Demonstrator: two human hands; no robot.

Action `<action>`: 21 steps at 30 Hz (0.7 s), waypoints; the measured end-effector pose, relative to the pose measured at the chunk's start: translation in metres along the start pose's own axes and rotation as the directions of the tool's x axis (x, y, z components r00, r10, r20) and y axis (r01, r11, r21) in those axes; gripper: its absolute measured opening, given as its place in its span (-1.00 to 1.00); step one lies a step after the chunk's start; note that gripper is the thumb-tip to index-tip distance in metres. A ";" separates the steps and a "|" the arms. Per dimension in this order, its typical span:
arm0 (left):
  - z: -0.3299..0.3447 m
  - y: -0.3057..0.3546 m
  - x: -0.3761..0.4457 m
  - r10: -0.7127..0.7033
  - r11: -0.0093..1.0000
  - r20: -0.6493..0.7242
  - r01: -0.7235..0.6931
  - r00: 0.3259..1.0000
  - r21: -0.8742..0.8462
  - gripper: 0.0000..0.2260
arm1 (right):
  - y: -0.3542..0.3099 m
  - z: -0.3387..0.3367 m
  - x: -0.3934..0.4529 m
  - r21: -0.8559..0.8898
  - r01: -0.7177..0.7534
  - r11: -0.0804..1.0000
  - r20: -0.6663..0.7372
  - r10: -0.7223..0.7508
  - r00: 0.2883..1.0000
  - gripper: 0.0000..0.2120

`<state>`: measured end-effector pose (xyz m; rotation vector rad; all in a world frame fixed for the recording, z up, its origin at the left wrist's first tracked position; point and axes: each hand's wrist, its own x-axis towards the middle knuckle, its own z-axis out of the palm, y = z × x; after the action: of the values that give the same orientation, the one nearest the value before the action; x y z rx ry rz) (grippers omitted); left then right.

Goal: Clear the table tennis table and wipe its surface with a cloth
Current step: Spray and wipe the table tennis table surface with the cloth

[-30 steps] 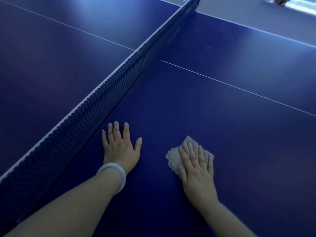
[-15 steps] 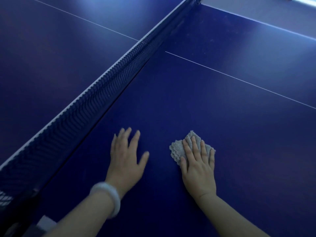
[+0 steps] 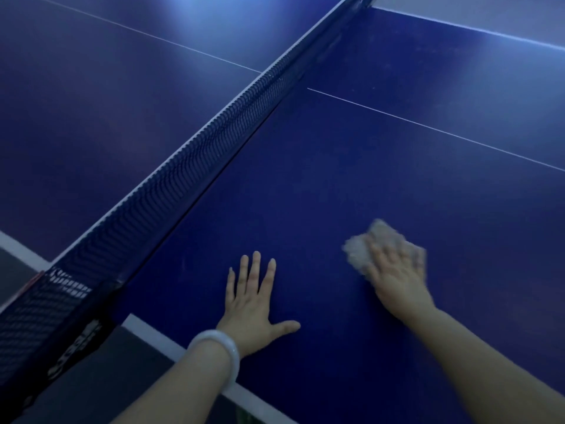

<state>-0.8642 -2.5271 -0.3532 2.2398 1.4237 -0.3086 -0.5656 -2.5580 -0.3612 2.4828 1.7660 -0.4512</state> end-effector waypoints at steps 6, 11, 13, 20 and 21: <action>-0.007 0.004 0.003 -0.044 0.999 0.106 0.040 0.993 0.037 0.20 | 0.004 0.012 -0.075 0.145 -0.445 0.884 -0.084 0.459 0.885 -0.44; -0.013 0.008 0.003 -0.089 0.993 0.132 0.078 0.987 0.086 0.19 | -0.063 0.038 -0.102 -0.045 0.248 0.968 -0.081 -0.251 0.965 -0.44; -0.014 0.009 0.003 -0.096 0.992 0.146 0.082 0.985 0.096 0.19 | -0.038 0.033 -0.096 -0.121 0.298 0.947 -0.058 -0.306 0.950 -0.44; -0.010 0.006 0.006 -0.078 0.995 0.144 0.069 0.986 0.068 0.20 | 0.021 0.017 -0.099 0.175 -0.428 0.886 -0.069 0.445 0.893 -0.44; -0.009 0.005 0.006 -0.073 0.996 0.140 0.065 0.987 0.065 0.21 | 0.007 0.017 -0.095 0.180 -0.425 0.887 -0.057 0.441 0.896 -0.43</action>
<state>-0.8575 -2.5194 -0.3463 2.1709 1.4353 -0.5307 -0.5905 -2.6511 -0.3523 2.9459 1.1722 -0.4590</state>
